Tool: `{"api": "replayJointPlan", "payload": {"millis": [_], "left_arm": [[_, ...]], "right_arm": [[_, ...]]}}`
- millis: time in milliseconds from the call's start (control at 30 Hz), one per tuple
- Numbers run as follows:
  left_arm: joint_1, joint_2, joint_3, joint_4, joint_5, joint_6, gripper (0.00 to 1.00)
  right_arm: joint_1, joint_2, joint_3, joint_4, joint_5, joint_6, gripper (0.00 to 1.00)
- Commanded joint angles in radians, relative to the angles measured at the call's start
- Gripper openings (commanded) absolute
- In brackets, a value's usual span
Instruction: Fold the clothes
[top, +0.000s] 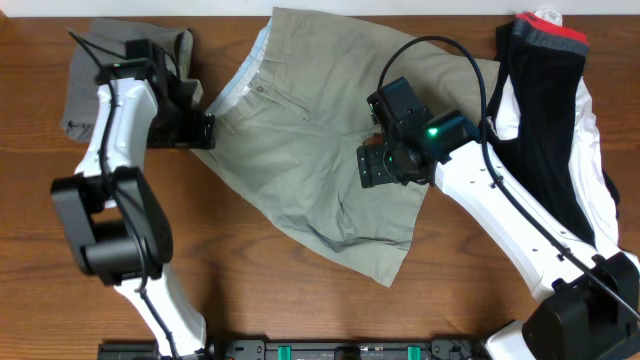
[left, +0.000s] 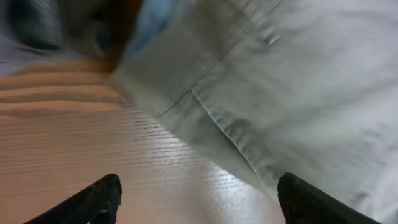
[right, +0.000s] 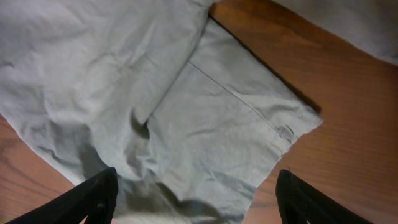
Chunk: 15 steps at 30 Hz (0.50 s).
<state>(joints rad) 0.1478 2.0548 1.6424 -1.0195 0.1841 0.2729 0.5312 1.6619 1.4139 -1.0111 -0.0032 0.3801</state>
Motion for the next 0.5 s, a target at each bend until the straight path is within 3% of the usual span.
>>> {"api": "replayJointPlan", "payload": {"millis": [0, 300, 467], "left_arm": [[0.003, 0.036, -0.01, 0.005, 0.006, -0.051, 0.75], [0.003, 0.068, -0.01, 0.046, 0.006, -0.276, 0.41], [0.003, 0.07, -0.02, 0.046, -0.009, -0.327, 0.39]], "right_arm": [[-0.008, -0.006, 0.01, 0.006, -0.005, -0.023, 0.79], [-0.008, -0.006, 0.01, 0.034, -0.001, -0.023, 0.79], [-0.009, -0.006, 0.01, 0.048, 0.0, -0.023, 0.79]]}}
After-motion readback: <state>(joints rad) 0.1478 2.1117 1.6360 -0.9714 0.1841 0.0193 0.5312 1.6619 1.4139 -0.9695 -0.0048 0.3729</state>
